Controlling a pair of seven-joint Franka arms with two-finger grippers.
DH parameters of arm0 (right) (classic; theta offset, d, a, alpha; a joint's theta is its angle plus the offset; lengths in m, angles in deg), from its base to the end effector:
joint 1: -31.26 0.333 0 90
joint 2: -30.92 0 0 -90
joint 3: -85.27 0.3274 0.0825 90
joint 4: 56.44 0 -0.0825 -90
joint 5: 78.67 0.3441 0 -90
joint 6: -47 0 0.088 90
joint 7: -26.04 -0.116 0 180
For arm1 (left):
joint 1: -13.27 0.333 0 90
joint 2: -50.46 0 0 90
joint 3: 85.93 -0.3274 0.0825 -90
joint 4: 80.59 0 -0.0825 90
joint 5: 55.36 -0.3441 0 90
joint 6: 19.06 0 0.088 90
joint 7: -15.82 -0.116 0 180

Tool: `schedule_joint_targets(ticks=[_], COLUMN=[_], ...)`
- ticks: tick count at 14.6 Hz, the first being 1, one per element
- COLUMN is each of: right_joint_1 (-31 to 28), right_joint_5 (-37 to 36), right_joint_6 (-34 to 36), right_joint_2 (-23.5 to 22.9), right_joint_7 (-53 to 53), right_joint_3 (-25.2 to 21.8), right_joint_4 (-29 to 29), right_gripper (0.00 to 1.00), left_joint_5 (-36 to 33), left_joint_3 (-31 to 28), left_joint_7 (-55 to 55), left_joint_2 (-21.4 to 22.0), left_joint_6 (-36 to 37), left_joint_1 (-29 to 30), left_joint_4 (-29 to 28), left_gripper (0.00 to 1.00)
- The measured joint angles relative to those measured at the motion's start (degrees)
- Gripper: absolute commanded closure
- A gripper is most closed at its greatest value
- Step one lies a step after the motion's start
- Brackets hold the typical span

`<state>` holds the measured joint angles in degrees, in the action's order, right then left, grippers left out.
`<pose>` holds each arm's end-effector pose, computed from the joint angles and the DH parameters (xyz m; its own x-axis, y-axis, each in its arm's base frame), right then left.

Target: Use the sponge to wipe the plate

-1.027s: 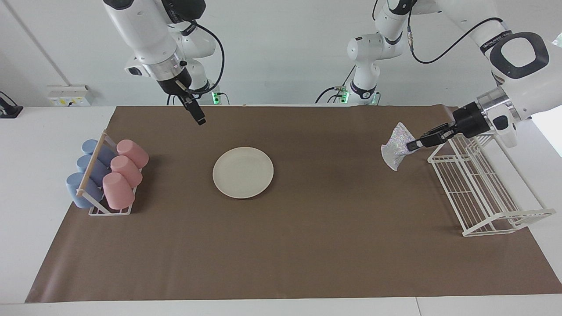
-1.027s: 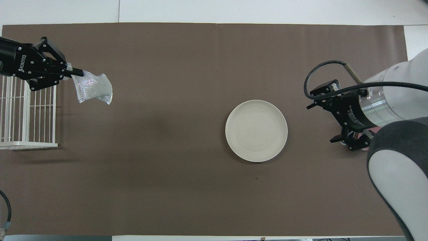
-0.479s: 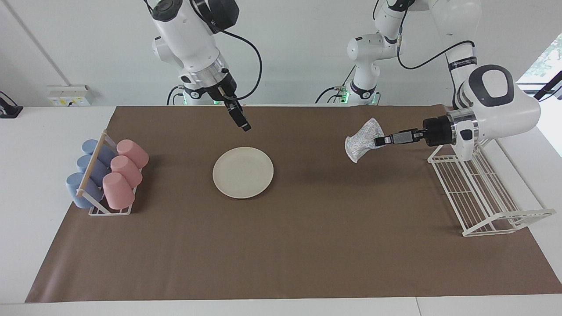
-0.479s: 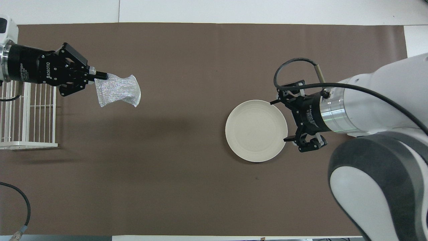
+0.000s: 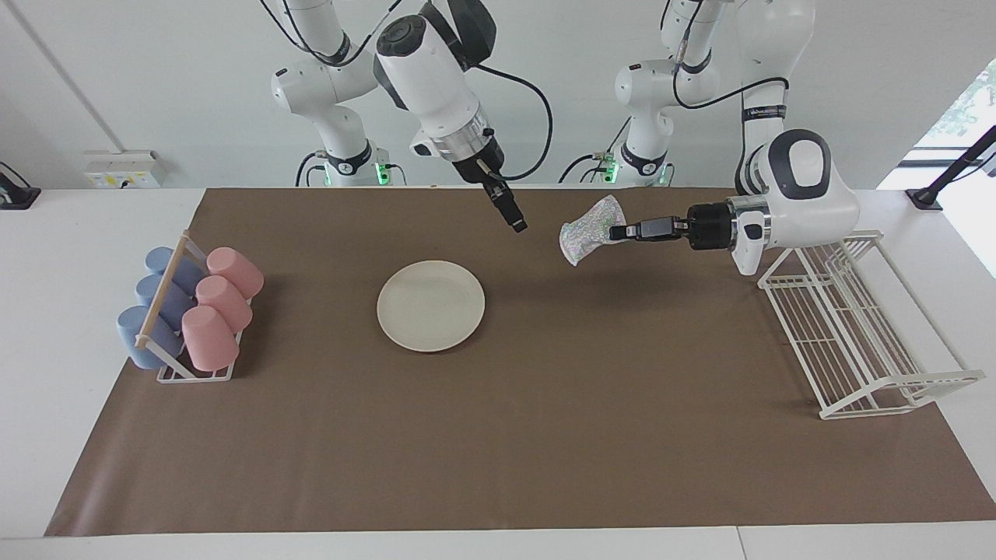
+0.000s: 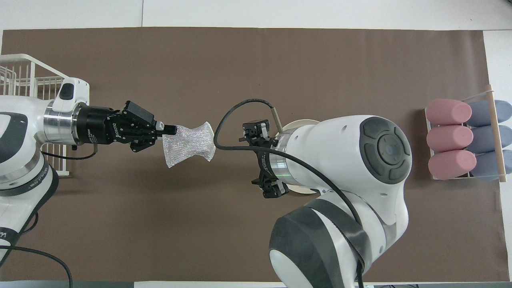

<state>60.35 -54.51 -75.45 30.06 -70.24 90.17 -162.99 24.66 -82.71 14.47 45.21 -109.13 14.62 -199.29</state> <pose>0.4503 0.3283 0.5500 0.3061 -0.8579 -0.4128 -0.9512 -0.2574 -0.1703 0.5016 -0.1298 0.4625 0.8418 -0.0329 -0.5387 0.5244 -0.1861 0.8309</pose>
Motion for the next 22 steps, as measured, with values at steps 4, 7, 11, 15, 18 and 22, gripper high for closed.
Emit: schedule_joint_targets(ticks=[4,7,11,15,18,22], right_joint_1=[2.6,3.9,5.2,5.3,5.4,5.6], right_joint_5=[5.9,6.2,6.2,6.2,6.2,6.2], right_joint_6=[-4.1,-11.5,-18.4,-18.0,-15.8,-14.3], right_joint_2=[-0.9,-4.1,-5.8,-5.8,-5.7,-5.2], right_joint_7=[-2.3,-4.7,-11.5,-11.5,-11.5,-11.5], right_joint_3=[0.0,0.0,0.0,0.0,0.0,0.0], right_joint_4=[0.0,-0.1,-0.1,-0.7,-2.1,-2.7], right_gripper=[0.0,0.0,0.0,0.0,0.0,0.33], left_joint_5=[6.7,9.3,9.8,9.9,9.9,9.9], left_joint_3=[0.0,0.0,0.0,0.0,0.0,0.0], left_joint_7=[-5.7,-8.0,-10.4,-10.5,-10.5,-10.5], left_joint_2=[0.4,0.8,1.2,1.5,1.5,1.6], left_joint_6=[-0.1,-0.4,-0.6,-0.8,-0.8,-0.8], left_joint_1=[-0.2,-2.8,-4.2,-4.2,-4.3,-4.3], left_joint_4=[-6.8,-9.1,-11.0,-11.1,-11.2,-11.2], left_gripper=[1.0,1.0,1.0,1.0,1.0,1.0])
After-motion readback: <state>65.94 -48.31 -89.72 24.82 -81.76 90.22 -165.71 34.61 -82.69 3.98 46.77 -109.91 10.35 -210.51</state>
